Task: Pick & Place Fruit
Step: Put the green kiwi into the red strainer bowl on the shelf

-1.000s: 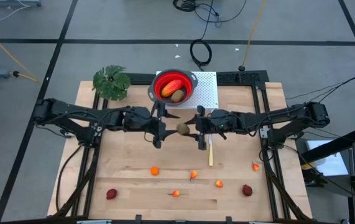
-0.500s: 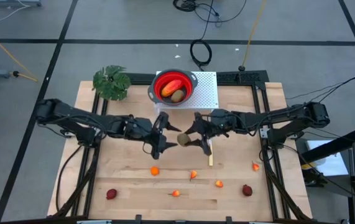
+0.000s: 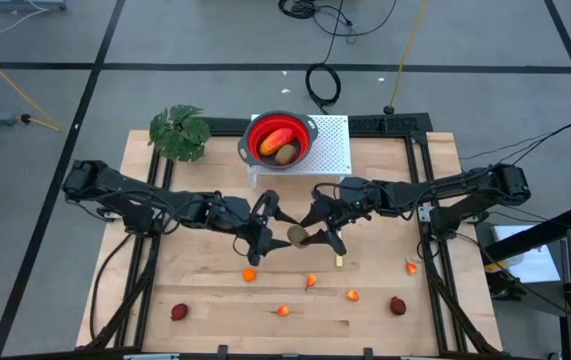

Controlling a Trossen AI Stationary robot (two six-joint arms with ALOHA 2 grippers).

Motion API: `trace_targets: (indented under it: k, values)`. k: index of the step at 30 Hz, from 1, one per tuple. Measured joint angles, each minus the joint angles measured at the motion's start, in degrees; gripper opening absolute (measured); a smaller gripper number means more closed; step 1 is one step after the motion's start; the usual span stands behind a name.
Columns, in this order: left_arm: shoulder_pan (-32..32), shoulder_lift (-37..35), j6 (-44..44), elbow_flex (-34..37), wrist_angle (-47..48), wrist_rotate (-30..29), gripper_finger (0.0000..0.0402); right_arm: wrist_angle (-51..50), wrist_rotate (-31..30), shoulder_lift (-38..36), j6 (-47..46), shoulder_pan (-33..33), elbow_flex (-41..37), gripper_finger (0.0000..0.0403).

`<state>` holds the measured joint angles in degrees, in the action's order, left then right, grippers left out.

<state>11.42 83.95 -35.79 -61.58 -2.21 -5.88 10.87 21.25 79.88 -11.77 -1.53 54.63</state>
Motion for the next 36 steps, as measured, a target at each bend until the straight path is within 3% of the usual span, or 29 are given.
trace_targets:
  k: [20,36]
  values:
    - [-0.2,1.8,0.5,0.0,-1.9,5.8,0.0273,3.9,0.1,0.0,-3.6,-2.1,0.0,0.0188]
    - [0.0,1.7,0.0,0.0,-2.5,6.1,0.0273,3.4,-1.8,0.0,-5.1,-2.7,0.0,0.0189]
